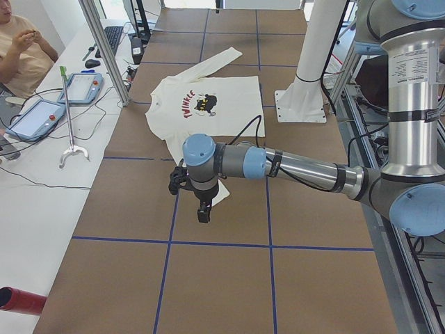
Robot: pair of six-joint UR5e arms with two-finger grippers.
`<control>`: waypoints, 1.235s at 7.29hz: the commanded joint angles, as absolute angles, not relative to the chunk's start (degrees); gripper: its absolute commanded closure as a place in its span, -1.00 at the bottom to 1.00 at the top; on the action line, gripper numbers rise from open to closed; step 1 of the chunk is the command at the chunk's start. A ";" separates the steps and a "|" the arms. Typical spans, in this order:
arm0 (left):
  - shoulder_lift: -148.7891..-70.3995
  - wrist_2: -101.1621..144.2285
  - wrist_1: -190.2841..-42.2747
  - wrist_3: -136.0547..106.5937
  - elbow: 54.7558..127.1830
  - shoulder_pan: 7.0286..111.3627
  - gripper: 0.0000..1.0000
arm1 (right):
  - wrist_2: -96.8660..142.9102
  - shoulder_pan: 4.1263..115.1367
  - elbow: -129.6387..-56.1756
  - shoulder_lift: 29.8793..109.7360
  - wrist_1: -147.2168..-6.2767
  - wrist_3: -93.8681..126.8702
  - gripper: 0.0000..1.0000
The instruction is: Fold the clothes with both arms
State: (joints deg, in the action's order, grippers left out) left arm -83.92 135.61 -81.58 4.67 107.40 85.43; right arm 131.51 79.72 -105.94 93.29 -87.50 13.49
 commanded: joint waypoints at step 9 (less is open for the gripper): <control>-83.32 136.75 -88.24 6.95 110.65 85.34 -1.00 | 135.44 78.84 -107.14 94.92 -82.80 13.71 -1.00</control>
State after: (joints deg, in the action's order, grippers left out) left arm -83.72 136.00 -87.37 7.15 110.51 85.41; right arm 135.22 79.24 -107.17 94.21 -84.24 13.58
